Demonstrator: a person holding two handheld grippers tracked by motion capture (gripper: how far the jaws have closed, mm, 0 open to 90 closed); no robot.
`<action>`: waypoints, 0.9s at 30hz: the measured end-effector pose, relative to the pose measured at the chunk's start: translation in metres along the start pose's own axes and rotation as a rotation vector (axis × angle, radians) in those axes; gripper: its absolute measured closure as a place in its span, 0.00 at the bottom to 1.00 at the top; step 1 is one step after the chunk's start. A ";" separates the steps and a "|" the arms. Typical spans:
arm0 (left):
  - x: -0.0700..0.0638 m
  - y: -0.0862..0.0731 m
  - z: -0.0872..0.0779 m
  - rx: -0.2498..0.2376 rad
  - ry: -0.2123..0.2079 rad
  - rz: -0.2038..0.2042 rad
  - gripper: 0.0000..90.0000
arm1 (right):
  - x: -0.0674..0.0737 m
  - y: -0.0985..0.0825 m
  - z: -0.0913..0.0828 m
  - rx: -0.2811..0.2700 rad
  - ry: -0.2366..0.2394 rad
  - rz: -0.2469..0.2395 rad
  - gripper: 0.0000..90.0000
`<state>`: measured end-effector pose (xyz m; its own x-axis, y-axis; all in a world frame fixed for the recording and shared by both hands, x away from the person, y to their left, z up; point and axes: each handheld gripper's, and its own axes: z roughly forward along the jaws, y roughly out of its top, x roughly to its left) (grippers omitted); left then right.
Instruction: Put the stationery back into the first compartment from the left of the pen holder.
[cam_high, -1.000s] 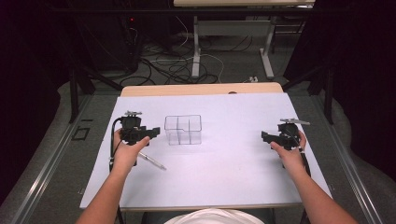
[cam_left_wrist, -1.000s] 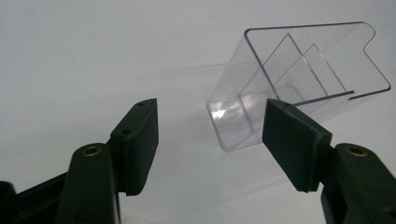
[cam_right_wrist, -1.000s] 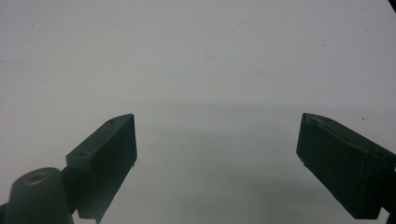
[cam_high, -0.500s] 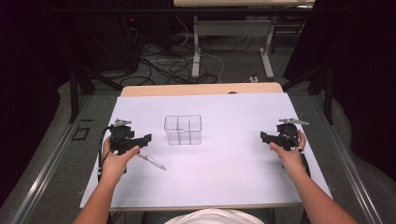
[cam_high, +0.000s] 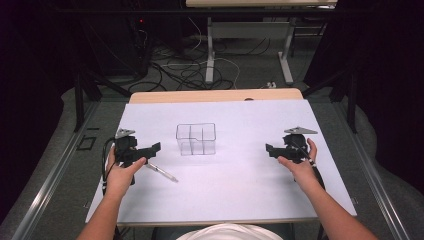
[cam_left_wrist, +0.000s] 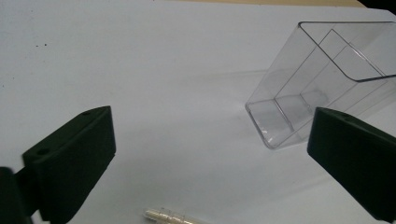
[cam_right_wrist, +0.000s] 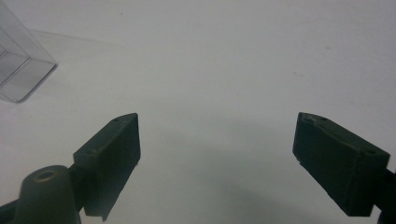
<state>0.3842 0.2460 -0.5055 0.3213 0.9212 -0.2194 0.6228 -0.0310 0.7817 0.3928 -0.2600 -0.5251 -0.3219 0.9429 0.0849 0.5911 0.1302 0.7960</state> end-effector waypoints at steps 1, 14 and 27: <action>0.001 0.000 0.000 0.002 0.010 -0.007 0.00 | 0.004 0.000 0.000 -0.003 0.004 -0.012 0.16; 0.008 -0.003 -0.003 -0.041 0.030 -0.012 0.00 | 0.063 0.001 0.005 -0.021 0.149 -0.135 0.17; 0.006 -0.005 -0.004 -0.049 0.035 -0.007 0.00 | 0.138 0.000 0.013 -0.070 0.266 -0.331 0.19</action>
<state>0.3801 0.2531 -0.5083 0.2915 0.9343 -0.2052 0.5894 -0.0065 0.8078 0.3583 -0.1262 -0.5215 -0.6710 0.7405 -0.0378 0.3751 0.3830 0.8442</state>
